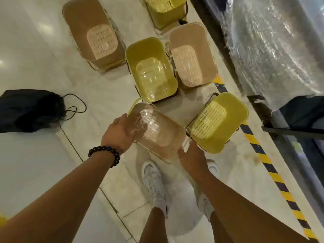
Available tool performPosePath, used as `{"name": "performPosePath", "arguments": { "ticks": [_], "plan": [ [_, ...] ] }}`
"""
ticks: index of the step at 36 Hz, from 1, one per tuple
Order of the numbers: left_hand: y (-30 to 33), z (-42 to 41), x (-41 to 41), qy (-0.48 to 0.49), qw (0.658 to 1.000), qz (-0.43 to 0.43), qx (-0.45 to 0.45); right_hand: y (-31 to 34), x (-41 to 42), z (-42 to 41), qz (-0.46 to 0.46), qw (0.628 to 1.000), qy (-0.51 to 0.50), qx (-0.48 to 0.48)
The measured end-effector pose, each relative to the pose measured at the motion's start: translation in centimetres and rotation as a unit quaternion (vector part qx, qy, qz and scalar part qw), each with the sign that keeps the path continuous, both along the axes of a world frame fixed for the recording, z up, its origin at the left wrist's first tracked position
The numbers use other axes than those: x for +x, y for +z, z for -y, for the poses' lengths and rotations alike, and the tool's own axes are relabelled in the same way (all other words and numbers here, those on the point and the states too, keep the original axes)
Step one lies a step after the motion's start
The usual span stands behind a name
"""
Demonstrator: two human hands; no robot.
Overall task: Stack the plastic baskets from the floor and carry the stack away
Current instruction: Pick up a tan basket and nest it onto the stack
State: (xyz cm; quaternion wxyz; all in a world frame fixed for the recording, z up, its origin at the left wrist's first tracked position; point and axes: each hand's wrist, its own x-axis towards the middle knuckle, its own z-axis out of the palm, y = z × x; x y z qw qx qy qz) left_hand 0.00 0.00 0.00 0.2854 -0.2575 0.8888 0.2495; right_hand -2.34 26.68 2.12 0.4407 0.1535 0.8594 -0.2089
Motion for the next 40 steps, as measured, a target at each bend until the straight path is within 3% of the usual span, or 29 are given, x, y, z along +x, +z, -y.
{"name": "performPosePath", "arguments": {
  "ticks": [8,12,18,25,35,40],
  "plan": [
    [-9.7,-0.6,-0.9,0.050,0.997,0.023,-0.045,-11.0,2.1,1.0,0.054,0.985,-0.165,0.009],
    [-13.1,1.3,-2.3,0.156,0.987,0.038,-0.006,-15.5,2.4,1.9,0.040,0.937,-0.347,-0.019],
    [-16.3,4.1,-2.8,0.155,0.984,0.090,-0.001,-19.0,2.2,1.3,0.016,0.921,-0.389,-0.019],
    [-11.8,3.6,1.5,0.186,0.977,0.094,-0.042,-14.1,3.1,0.8,0.022,0.936,-0.348,-0.047],
    [7.3,-4.3,8.7,0.368,0.924,0.090,0.042,2.9,-2.6,-4.8,0.043,0.992,-0.103,-0.053],
    [11.8,-12.4,8.7,0.440,0.889,0.099,0.082,8.2,-9.6,-9.1,0.011,0.999,0.007,-0.040]
  ]
}}
